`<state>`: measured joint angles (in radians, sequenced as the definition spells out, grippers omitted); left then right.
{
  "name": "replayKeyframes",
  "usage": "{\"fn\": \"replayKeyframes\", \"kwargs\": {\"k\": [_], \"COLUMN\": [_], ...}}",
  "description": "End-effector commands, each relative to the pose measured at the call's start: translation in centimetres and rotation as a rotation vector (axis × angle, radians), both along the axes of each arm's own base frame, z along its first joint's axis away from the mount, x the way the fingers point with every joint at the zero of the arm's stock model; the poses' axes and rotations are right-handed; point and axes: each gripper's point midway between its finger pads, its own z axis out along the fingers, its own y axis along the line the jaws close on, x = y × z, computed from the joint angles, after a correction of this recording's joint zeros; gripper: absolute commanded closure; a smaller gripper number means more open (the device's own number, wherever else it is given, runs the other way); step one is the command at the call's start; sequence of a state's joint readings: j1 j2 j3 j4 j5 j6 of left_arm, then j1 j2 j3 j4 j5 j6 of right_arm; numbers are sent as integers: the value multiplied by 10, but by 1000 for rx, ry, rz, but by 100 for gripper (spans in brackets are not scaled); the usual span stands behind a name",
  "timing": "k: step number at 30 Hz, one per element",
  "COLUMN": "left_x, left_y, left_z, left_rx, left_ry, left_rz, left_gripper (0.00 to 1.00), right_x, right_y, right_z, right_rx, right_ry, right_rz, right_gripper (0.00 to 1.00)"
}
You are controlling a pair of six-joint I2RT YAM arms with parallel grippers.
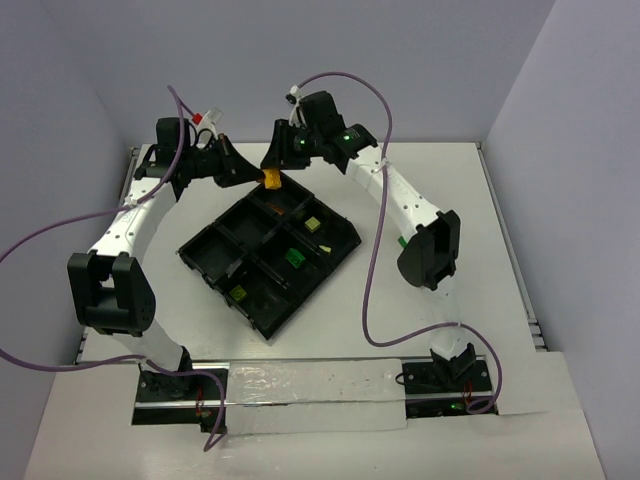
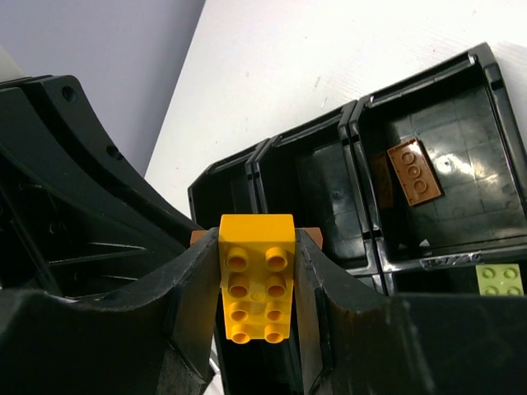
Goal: Sort the legos into containers by color
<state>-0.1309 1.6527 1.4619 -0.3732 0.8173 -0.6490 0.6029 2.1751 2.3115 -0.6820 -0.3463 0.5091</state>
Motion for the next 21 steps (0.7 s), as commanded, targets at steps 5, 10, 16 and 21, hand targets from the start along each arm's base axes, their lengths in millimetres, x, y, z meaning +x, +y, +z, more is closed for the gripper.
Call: {"fn": "replayKeyframes", "kwargs": {"k": [5, 10, 16, 21], "left_x": [13, 33, 73, 96], "left_y": [14, 12, 1, -12], "left_z": [3, -12, -25, -48], "left_rx": [26, 13, 41, 119], "left_ry": [-34, 7, 21, 48], "left_rz": [36, 54, 109, 133], "left_gripper": [100, 100, 100, 100], "right_x": [18, 11, 7, 4], "right_y": [-70, -77, -86, -94], "right_z": [52, 63, 56, 52], "right_rx": [70, 72, 37, 14], "right_ry": [-68, -84, -75, -76], "right_rz": [-194, -176, -206, -222], "right_gripper": [100, 100, 100, 100]}}
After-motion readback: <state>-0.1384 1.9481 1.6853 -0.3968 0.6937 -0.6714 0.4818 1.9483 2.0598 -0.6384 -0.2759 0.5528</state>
